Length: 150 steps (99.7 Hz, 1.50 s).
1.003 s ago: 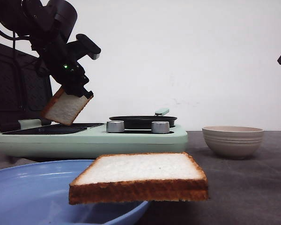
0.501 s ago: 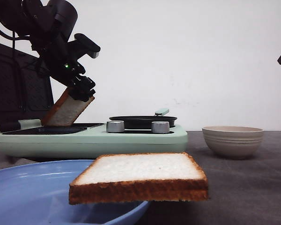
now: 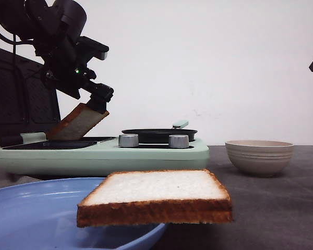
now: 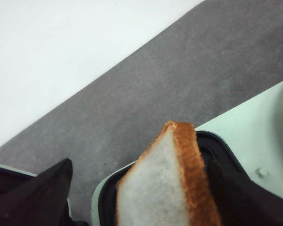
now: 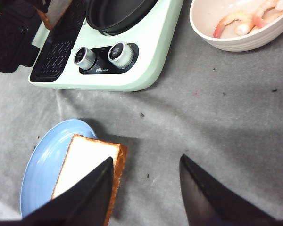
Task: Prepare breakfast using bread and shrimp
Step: 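Lower the bread onto the farther toaster plate and open the left gripper, then raise the left gripper away from the toaster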
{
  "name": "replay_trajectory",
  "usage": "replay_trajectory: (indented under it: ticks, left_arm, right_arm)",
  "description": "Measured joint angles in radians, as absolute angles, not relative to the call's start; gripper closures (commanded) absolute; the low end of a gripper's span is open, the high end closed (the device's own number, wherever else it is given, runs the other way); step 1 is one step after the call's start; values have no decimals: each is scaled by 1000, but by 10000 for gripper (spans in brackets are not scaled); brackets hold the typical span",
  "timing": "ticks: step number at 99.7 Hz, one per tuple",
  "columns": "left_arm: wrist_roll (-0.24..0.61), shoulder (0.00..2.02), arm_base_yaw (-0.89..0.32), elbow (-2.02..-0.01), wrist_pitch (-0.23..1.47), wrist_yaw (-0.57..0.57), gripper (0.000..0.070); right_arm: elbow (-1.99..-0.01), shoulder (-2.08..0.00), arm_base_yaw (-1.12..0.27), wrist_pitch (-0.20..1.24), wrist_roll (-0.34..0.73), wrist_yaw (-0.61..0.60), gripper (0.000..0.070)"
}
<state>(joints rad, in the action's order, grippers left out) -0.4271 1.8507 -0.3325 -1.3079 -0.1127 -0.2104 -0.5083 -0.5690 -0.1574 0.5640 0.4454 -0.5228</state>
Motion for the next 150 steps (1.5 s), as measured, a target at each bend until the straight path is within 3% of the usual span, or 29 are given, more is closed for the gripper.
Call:
replay_trajectory:
  ticks: [70, 119, 150]
  left_arm:
    - [-259, 1846, -340, -1308, -84, -199, 184]
    - [-97, 1482, -327, -1317, 77, 135, 191]
    - [2, 1329, -249, -1307, 294, 216, 195]
  right_arm:
    - [-508, -569, -157, 562, 445, -519, 427]
    - [-508, -569, -157, 519, 445, -520, 427]
    - [-508, -569, -157, 523, 446, -523, 428]
